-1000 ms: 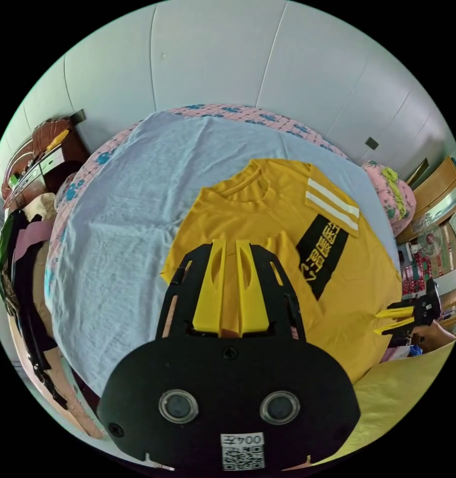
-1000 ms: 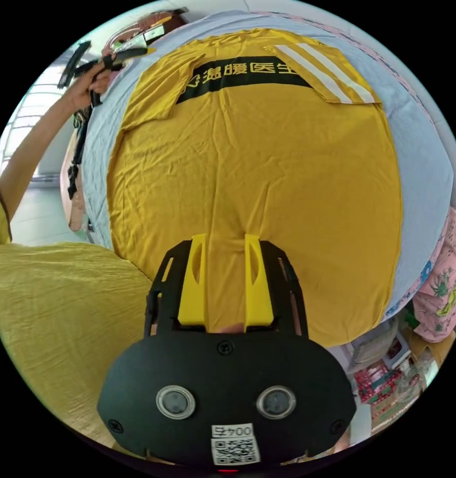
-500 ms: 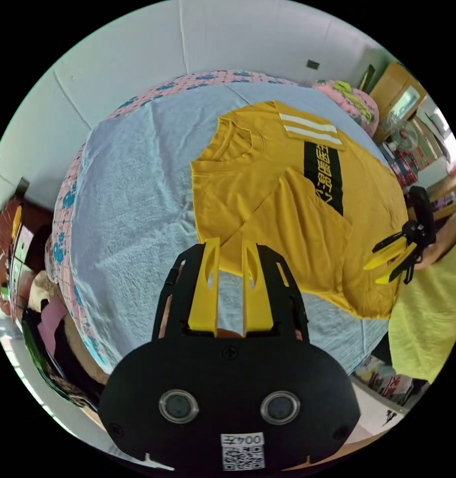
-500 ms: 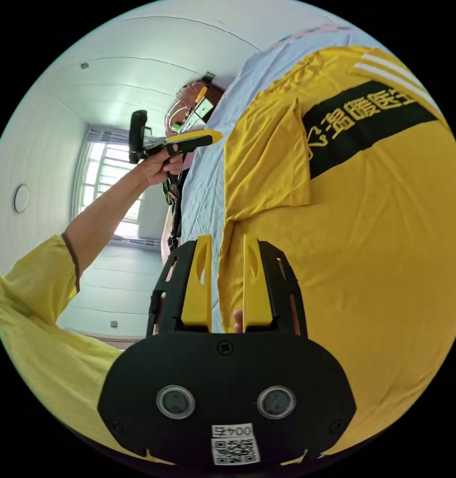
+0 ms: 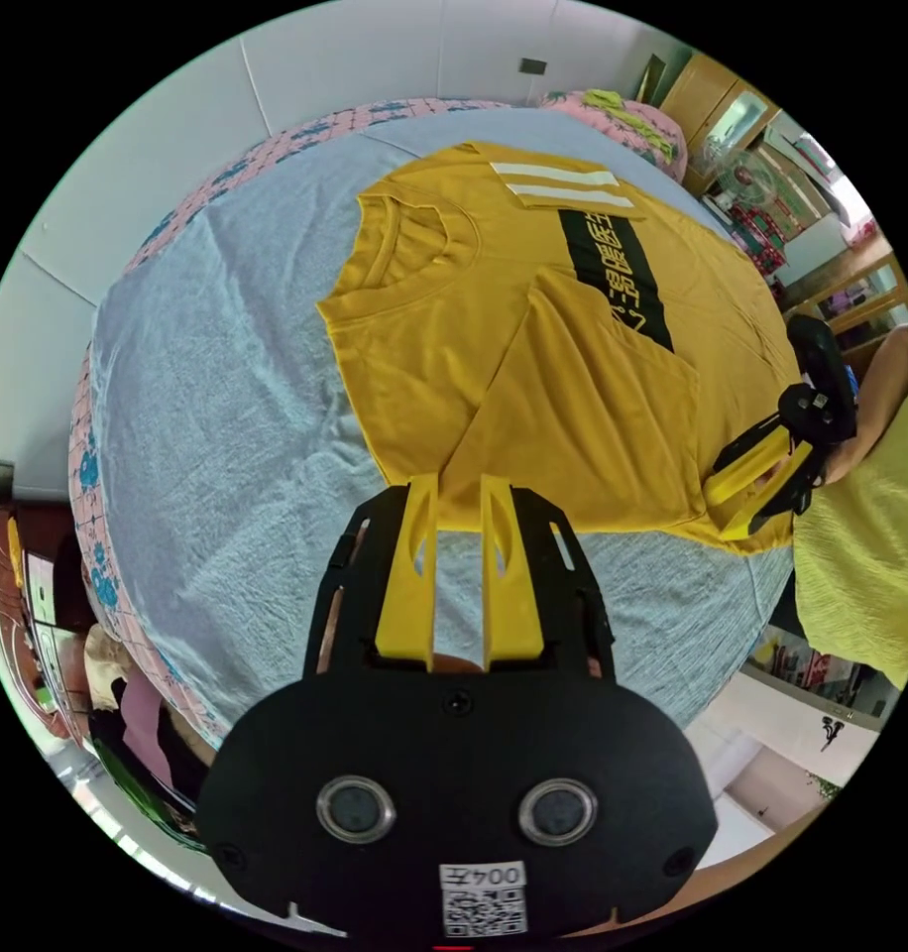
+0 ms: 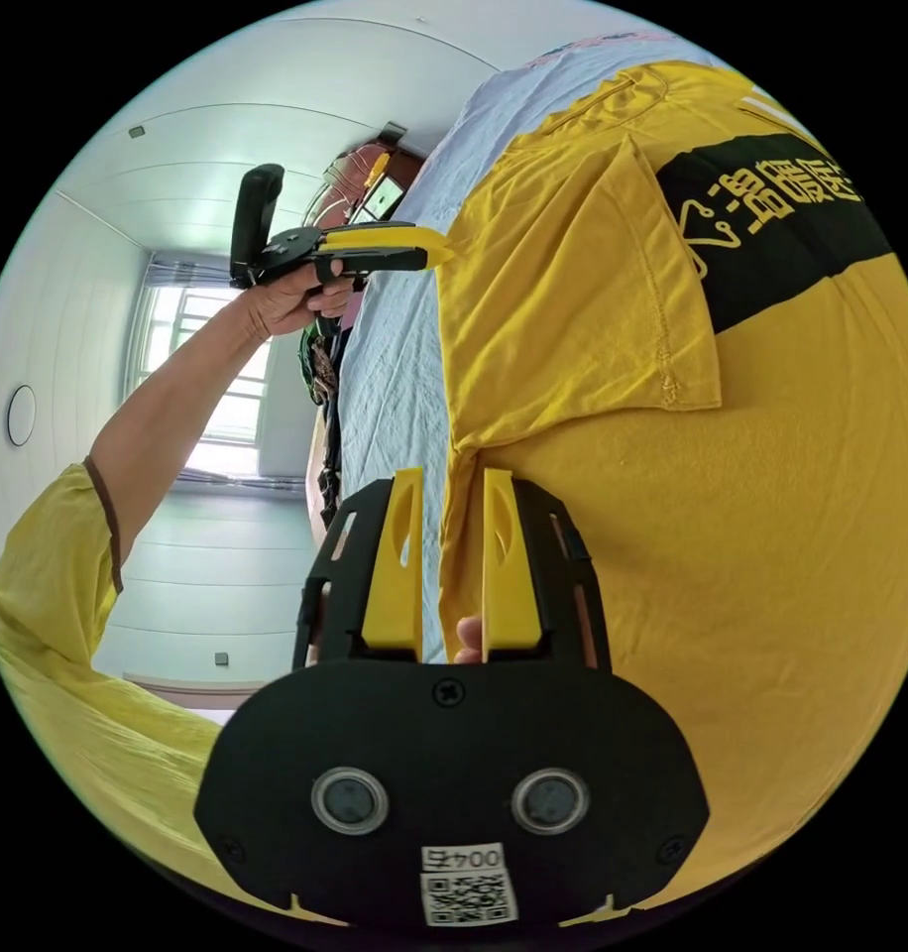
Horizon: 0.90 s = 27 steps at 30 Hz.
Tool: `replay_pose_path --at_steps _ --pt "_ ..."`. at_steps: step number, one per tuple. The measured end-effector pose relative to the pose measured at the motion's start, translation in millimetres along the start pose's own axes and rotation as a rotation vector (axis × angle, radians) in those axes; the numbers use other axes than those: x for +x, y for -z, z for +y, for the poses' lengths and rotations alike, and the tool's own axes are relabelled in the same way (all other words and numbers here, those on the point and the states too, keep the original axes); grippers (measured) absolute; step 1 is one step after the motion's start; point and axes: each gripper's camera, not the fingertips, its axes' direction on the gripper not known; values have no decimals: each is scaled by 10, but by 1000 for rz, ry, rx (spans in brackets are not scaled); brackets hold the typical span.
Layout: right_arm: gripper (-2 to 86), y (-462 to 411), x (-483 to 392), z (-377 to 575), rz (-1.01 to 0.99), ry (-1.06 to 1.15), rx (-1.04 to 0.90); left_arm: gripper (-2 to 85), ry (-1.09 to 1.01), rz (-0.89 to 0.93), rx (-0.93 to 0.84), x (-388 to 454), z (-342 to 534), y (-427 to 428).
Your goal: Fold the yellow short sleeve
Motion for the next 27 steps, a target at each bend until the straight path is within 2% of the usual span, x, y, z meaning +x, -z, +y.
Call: replay_pose_path --at_steps 4,9,14,19,27 --pt "66 -154 -100 -47 41 -6 -1 29 -4 10 -31 -20 -27 -81" --pt "80 -312 -303 -73 60 44 13 13 10 40 -27 -30 -15 -100" --pt "6 -513 -527 -107 163 88 -26 10 -7 36 -29 36 25 -77" --pt "0 -631 -826 -61 203 189 9 10 -31 16 -39 144 111 -53" --pt "11 -1037 -1140 -98 375 310 -98 11 -56 -64 -107 448 258 -203"
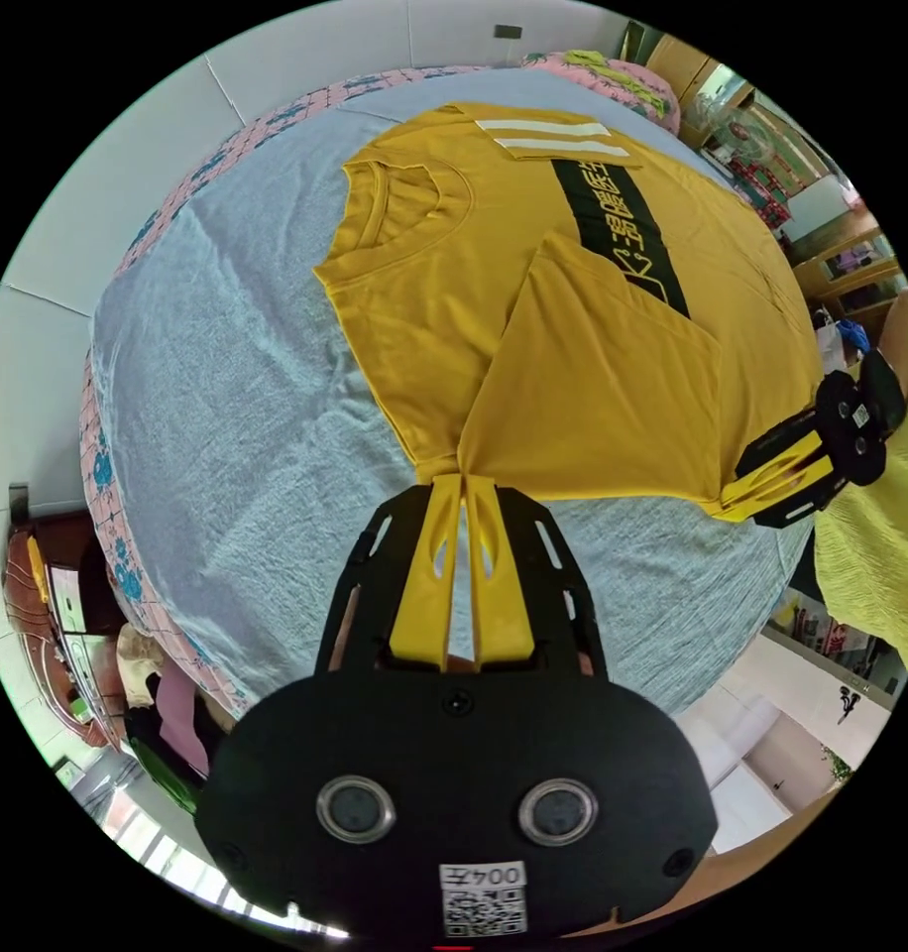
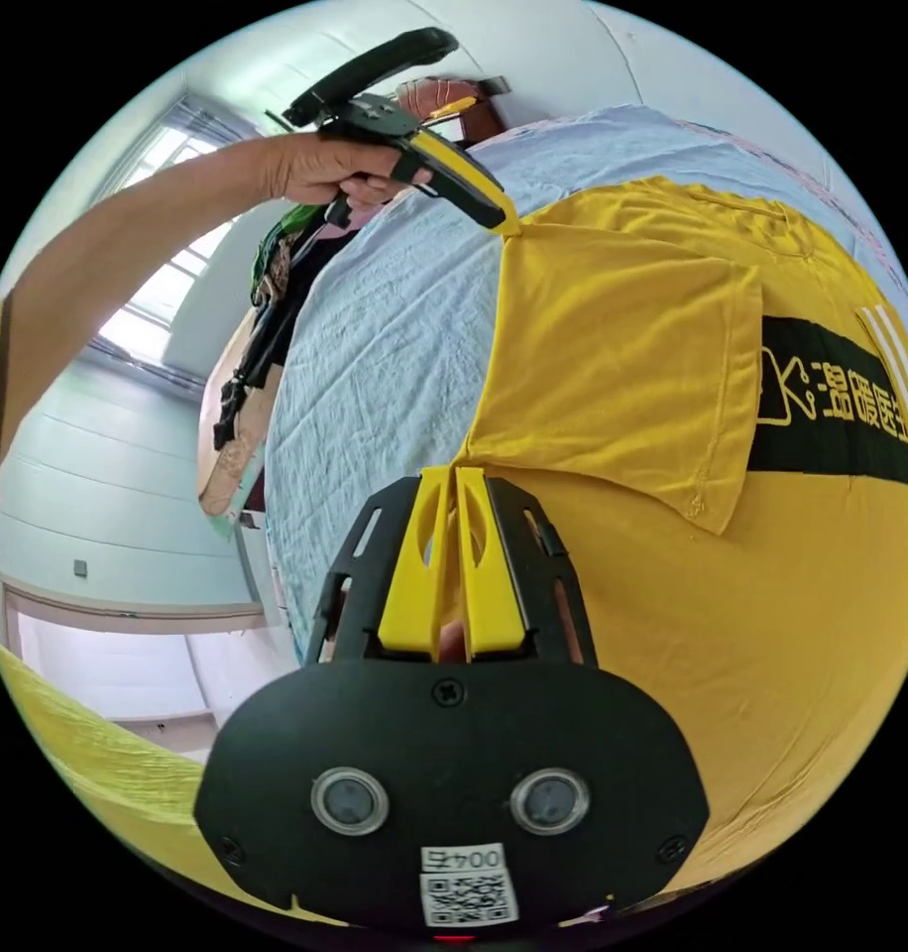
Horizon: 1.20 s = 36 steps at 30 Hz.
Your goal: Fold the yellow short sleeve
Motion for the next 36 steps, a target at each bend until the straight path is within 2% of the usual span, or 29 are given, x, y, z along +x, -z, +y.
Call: replay_pose_path --at_steps 7,12,14,18,22,25,28,31,34,36 --pt "74 5 -279 -16 52 133 -8 13 2 -230 -65 347 212 4" --pt "73 114 -283 73 -29 72 32 6 111 -142 -63 424 509 19" --pt "64 163 -300 126 -49 84 58 4 182 -85 2 503 635 0" --pt "52 125 -312 155 -96 99 -29 3 261 -69 57 717 768 -40" --pt "50 423 -232 214 -42 94 97 3 326 -15 159 1222 920 47" --pt "50 627 7 251 29 3 147 4 332 -30 240 1819 1080 38" --pt "49 748 231 293 75 -83 150 5 331 -77 246 2354 1239 -85" --pt "49 833 288 340 102 -93 154 7 281 -141 239 2761 1380 -184" --pt "47 872 258 390 115 -83 158 8 209 -115 272 3022 1495 -254" --pt "46 882 245 415 109 -89 158 9 175 -148 222 3140 1552 -344"
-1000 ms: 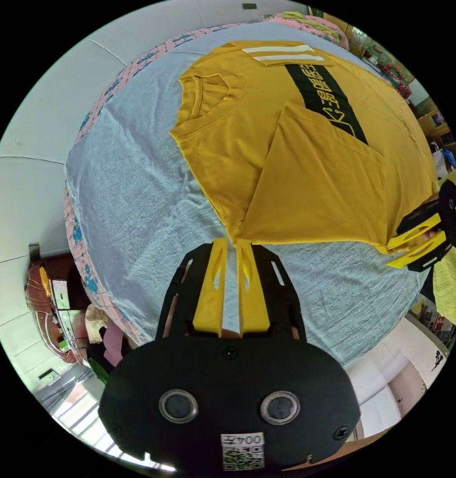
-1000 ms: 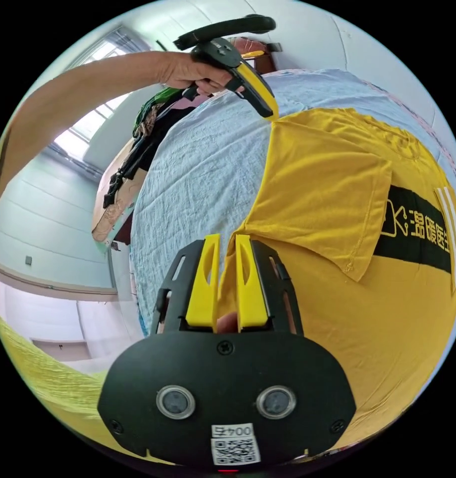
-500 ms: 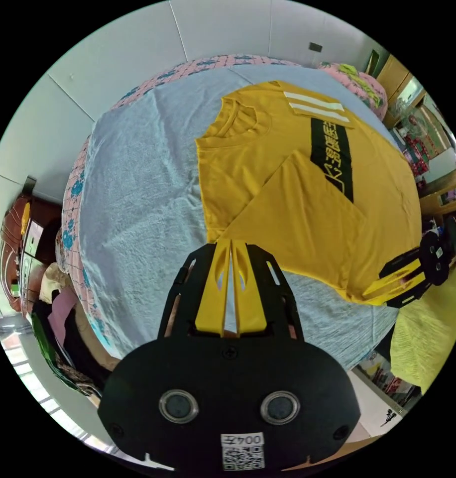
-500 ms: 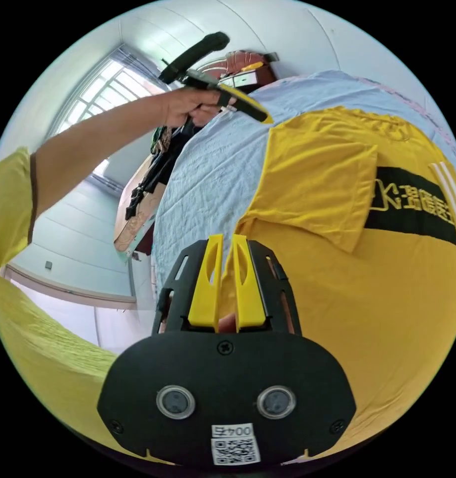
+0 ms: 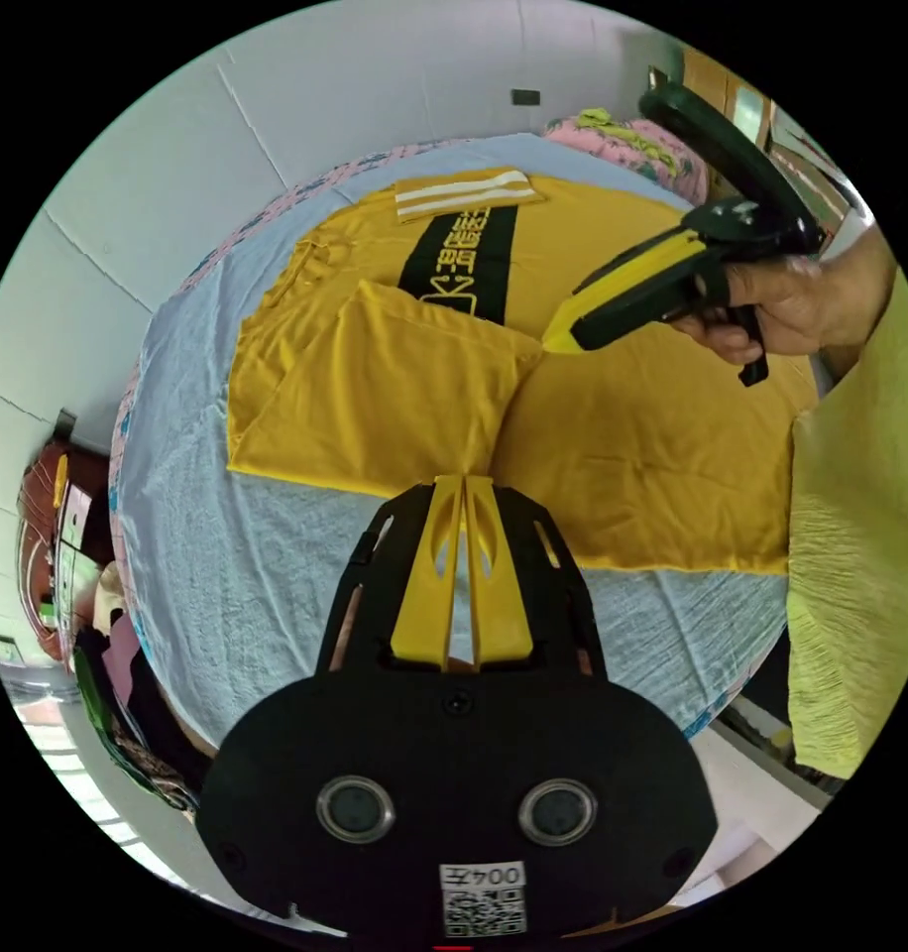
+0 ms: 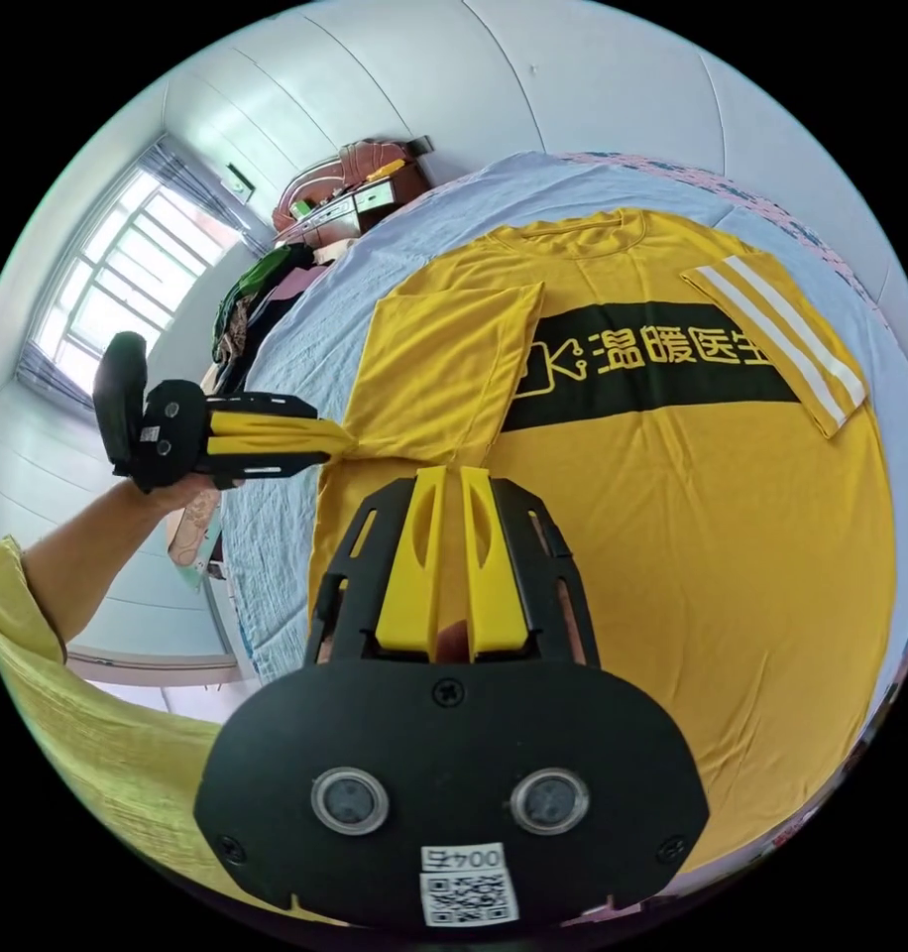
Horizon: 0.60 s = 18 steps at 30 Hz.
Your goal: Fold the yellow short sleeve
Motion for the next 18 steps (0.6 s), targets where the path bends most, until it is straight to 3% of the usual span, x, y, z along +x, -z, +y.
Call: replay_pose_path --at_steps 6,14,18 --pt "47 10 -17 58 49 57 -62 10 -10 -58 19 222 389 30" --pt "63 382 97 140 106 106 -26 26 163 -88 132 43 487 302" --pt "64 464 179 197 140 110 -56 80 235 -94 33 -102 454 81"
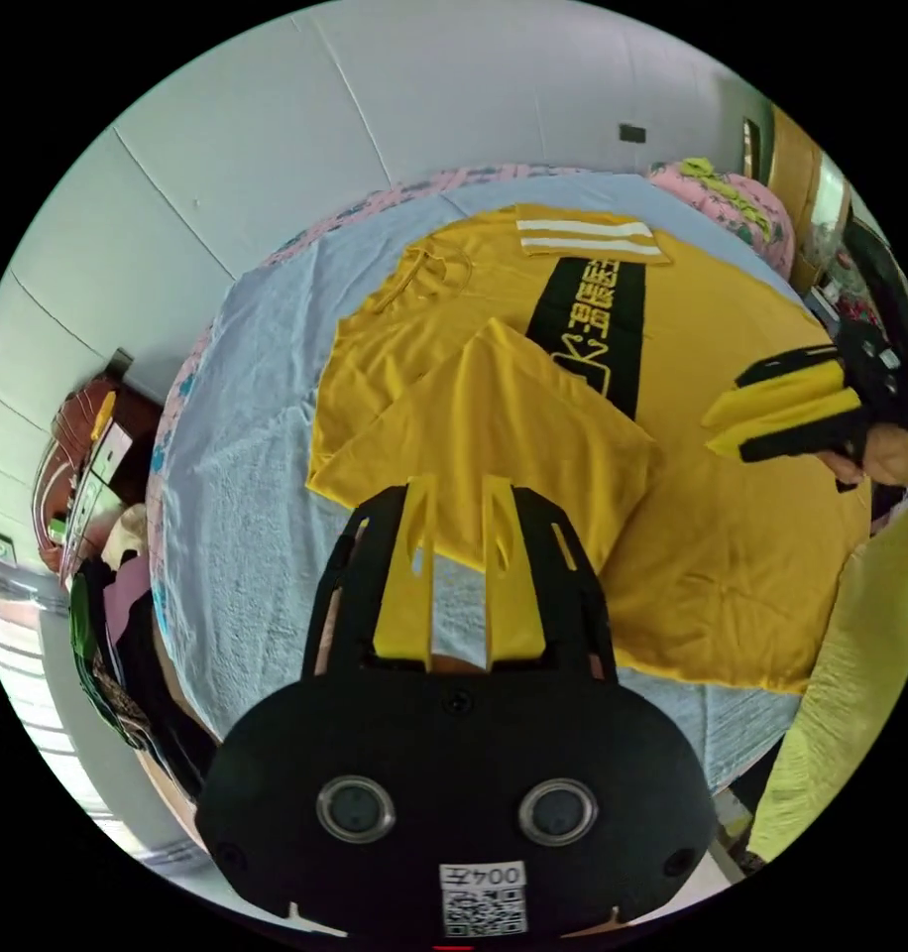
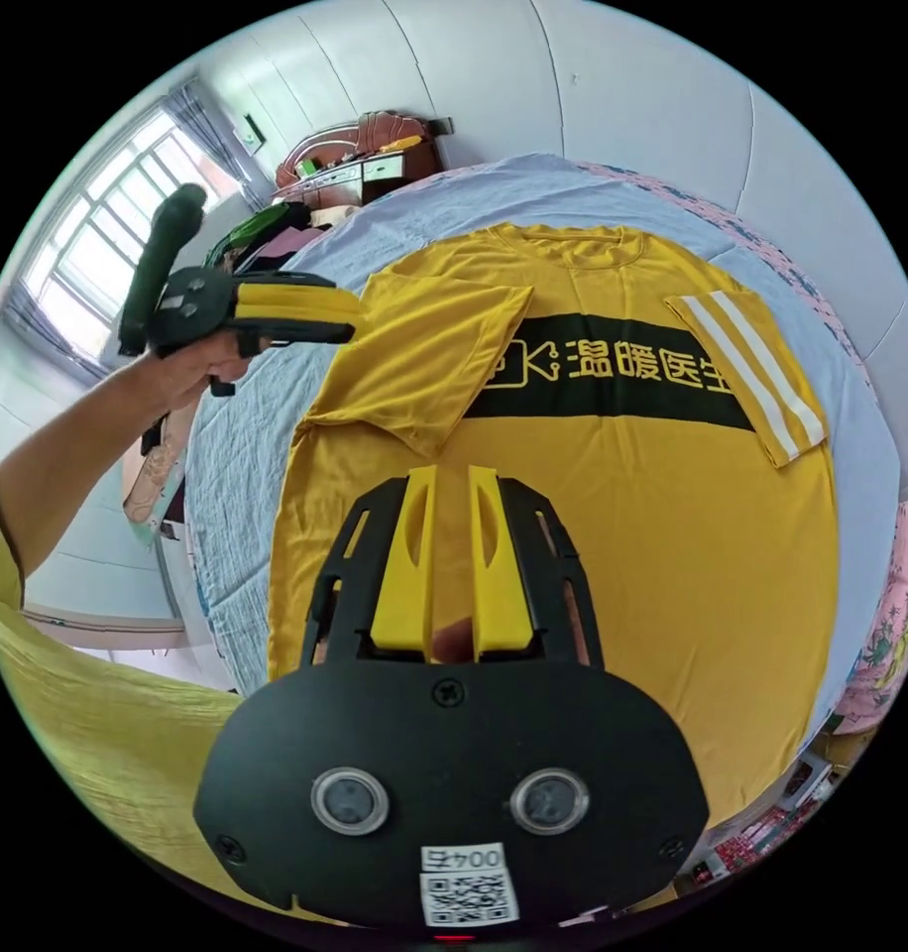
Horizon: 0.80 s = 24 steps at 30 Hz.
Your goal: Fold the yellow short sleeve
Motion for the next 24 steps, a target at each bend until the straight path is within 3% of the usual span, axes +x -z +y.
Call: replay_pose_path --at_steps 1,8,11,16,24 --pt "64 29 25 28 22 6 -9 100 40 21 -71 -46 11 -110" --pt "61 183 212 243 110 55 -67 85 177 108 20 -200 360 -36" --pt "64 281 392 269 -27 -22 -18 72 265 148 97 -293 494 45" --pt "74 267 655 225 -259 -133 -8 65 344 178 36 -332 643 -134" --pt "70 270 930 363 -340 -224 -10 65 354 156 59 -174 787 -126"
